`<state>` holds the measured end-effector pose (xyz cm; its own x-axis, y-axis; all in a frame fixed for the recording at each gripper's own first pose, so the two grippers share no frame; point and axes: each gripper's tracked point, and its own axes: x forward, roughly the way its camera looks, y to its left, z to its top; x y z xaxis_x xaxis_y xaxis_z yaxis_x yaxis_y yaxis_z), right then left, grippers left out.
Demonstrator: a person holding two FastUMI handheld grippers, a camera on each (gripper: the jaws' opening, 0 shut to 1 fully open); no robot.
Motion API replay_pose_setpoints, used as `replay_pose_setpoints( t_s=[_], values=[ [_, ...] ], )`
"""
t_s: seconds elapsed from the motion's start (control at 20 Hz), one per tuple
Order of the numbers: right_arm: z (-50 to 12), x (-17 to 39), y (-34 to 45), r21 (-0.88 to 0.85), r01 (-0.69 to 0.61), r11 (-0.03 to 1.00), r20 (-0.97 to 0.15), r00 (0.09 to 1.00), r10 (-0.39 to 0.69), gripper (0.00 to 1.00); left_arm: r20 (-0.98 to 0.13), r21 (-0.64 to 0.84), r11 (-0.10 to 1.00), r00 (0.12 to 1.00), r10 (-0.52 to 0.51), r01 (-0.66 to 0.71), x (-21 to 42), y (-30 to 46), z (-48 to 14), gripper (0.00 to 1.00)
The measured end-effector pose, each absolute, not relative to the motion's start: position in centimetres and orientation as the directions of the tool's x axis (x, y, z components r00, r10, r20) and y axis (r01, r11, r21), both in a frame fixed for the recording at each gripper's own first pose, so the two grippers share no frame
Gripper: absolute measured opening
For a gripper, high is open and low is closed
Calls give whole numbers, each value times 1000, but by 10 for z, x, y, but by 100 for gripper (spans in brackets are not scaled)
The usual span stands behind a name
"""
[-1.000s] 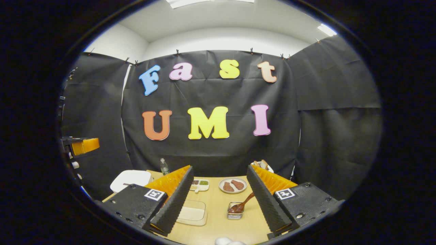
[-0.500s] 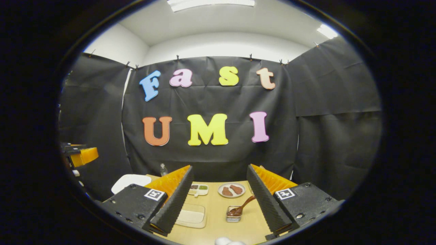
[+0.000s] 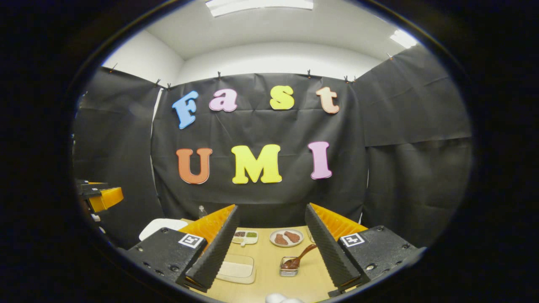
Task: Close the left gripper, press the button to open the rice cooker; take a wooden spoon from the chopstick holder with the right hand, scoop a spoonful of rice and pour it into the rice cooker, then put the wooden spoon back into the chopstick holder.
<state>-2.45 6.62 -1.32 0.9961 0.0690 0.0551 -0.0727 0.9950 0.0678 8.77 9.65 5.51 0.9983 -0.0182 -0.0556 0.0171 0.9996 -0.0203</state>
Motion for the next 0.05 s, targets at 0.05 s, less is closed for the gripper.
replay_pose_setpoints(
  t_s=[0.05],
  values=[
    [-14, -25, 66, 66, -72, 995, 53, 996, 68, 99, -37, -11, 1000, 999, -15, 15, 87, 97, 60, 95]
  ],
)
